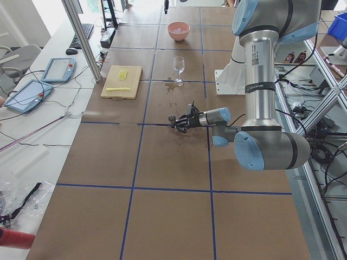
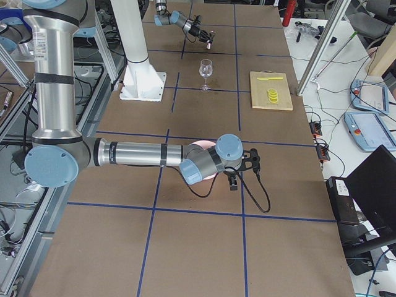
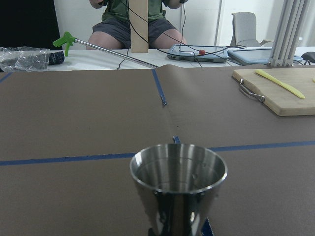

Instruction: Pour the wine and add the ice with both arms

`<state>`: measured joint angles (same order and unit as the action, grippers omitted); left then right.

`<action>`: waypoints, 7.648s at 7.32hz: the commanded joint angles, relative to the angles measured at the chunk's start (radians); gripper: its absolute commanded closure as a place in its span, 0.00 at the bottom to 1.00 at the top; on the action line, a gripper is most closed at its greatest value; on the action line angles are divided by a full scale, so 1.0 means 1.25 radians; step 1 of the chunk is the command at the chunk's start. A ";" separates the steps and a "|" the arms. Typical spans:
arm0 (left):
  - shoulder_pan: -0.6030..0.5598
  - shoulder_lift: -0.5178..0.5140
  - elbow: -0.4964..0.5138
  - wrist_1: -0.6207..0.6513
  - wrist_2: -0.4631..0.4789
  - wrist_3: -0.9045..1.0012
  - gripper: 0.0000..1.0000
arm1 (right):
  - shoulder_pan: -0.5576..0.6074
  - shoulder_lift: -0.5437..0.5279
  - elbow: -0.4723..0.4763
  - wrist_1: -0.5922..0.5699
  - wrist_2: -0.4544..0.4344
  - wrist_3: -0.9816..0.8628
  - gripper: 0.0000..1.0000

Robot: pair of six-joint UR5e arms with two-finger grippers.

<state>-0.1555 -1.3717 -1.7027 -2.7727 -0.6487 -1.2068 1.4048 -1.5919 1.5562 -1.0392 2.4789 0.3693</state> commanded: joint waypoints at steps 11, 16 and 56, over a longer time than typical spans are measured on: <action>0.018 0.056 -0.086 0.002 -0.122 0.119 0.01 | -0.001 0.002 0.001 0.001 0.000 0.000 0.00; -0.166 0.228 -0.126 -0.002 -0.622 0.386 0.01 | -0.001 -0.009 0.085 -0.003 0.006 0.177 0.00; -1.070 -0.212 0.059 0.839 -1.298 0.876 0.00 | -0.686 0.532 0.370 -0.457 -0.443 1.093 1.00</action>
<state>-1.4925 -1.6373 -1.6281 -1.7239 -2.2704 -0.1018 0.5819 -0.9693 2.0324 -1.6079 1.9564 1.6994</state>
